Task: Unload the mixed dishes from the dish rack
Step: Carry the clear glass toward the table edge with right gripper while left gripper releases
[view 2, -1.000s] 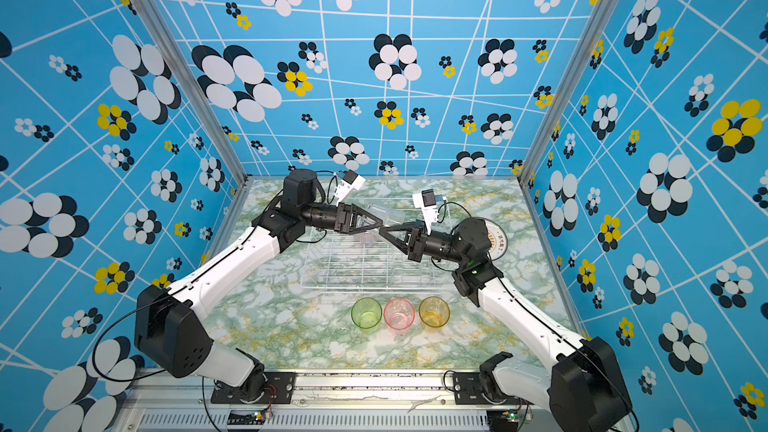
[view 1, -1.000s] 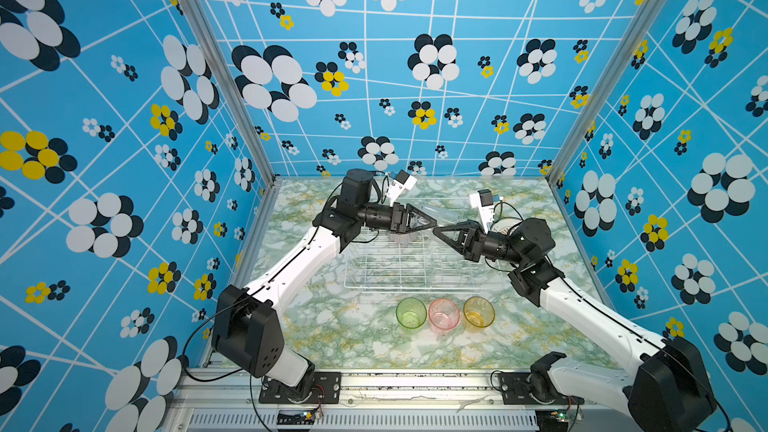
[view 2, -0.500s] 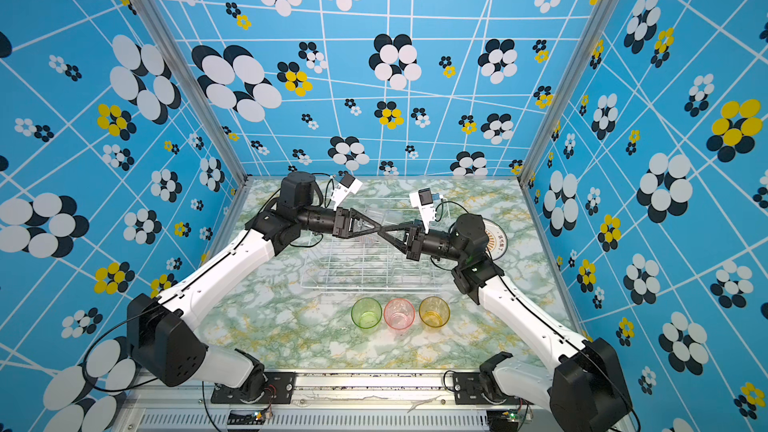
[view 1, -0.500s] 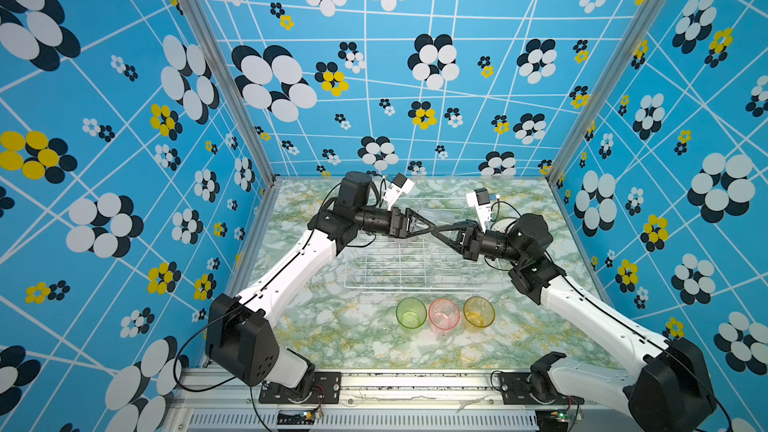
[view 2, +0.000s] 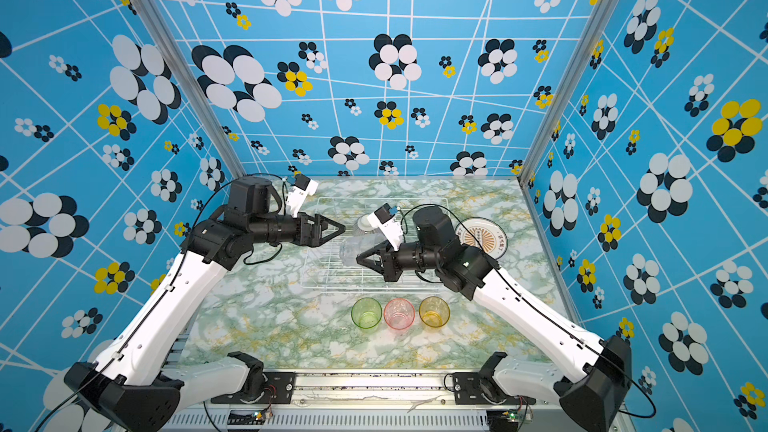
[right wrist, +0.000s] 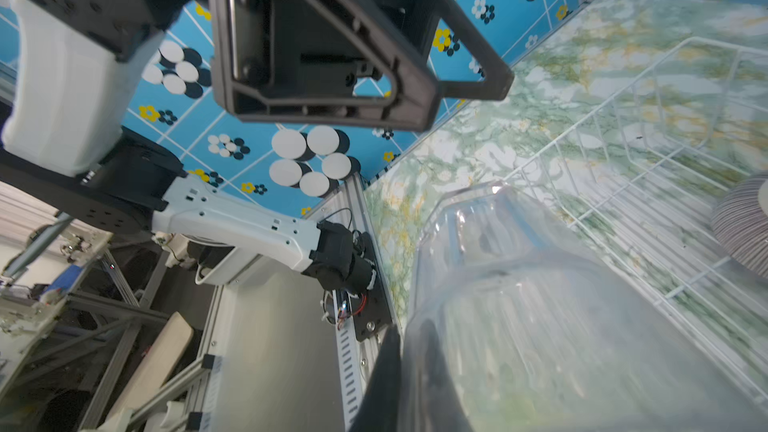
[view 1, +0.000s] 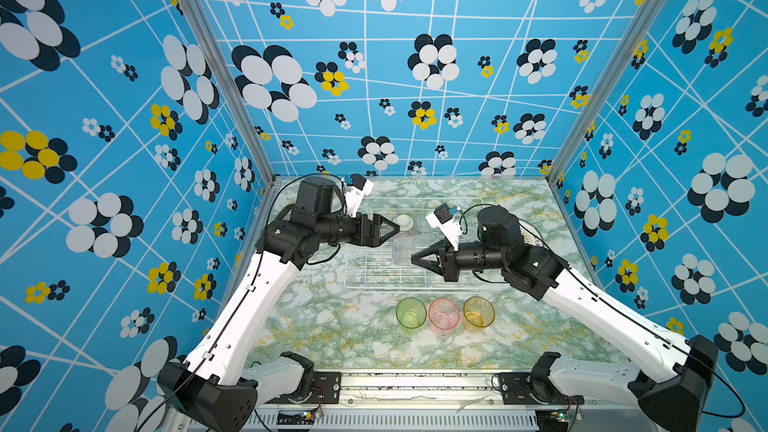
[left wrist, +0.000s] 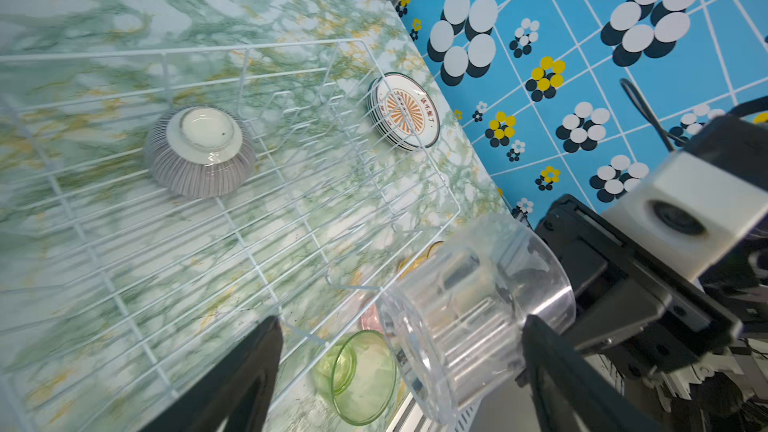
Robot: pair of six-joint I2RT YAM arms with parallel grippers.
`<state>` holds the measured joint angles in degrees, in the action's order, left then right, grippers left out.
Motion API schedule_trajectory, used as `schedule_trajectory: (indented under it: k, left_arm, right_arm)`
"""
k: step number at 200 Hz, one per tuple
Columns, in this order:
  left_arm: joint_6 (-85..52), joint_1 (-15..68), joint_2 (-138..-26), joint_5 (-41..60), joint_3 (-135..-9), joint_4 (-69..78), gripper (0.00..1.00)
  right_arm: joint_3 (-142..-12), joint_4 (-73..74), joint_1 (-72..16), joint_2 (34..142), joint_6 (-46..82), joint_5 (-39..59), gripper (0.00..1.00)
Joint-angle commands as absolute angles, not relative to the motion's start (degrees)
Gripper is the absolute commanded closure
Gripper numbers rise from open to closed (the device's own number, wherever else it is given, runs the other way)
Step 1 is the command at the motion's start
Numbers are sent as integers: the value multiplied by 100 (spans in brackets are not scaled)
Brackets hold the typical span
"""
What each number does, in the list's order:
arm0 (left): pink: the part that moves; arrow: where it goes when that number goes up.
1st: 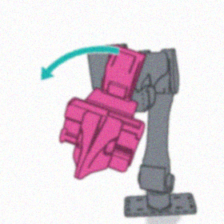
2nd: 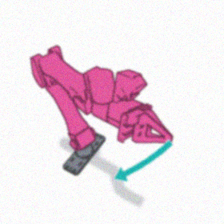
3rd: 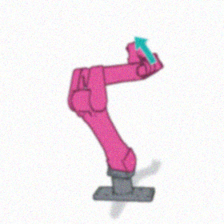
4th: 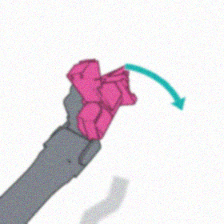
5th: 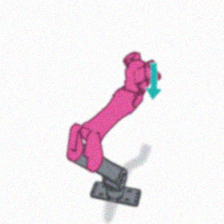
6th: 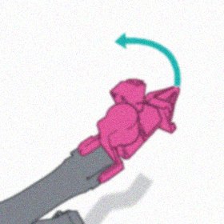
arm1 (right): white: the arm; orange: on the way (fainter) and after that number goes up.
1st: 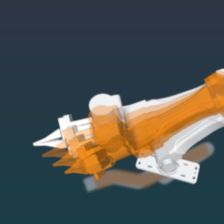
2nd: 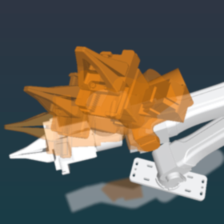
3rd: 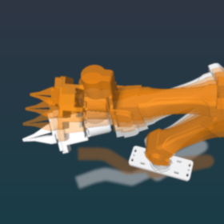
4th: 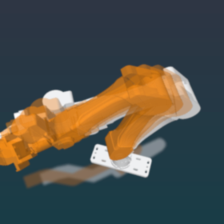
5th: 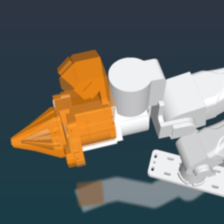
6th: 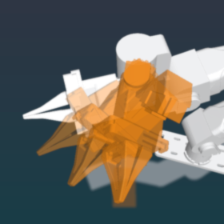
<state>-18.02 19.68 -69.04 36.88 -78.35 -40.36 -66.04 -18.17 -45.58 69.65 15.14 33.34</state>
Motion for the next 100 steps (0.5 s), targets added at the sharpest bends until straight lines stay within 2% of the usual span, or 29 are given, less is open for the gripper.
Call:
schedule_trajectory:
  k: [1,56,100]
  left_arm:
    - [-1512,1783,-6769,3335,-7563,-4481,9]
    - [-1492,1558,-6559,3515,-7160,-4193,10]
    - [-1354,1546,-6167,2970,-6826,-4009,11]
  right_arm:
    - [-7032,-2999,-4973,7231,771,2467,100]
    - [-8242,-4176,-6070,8336,212,1442,100]
    - [-8900,-4746,-6476,9215,32,1003,100]
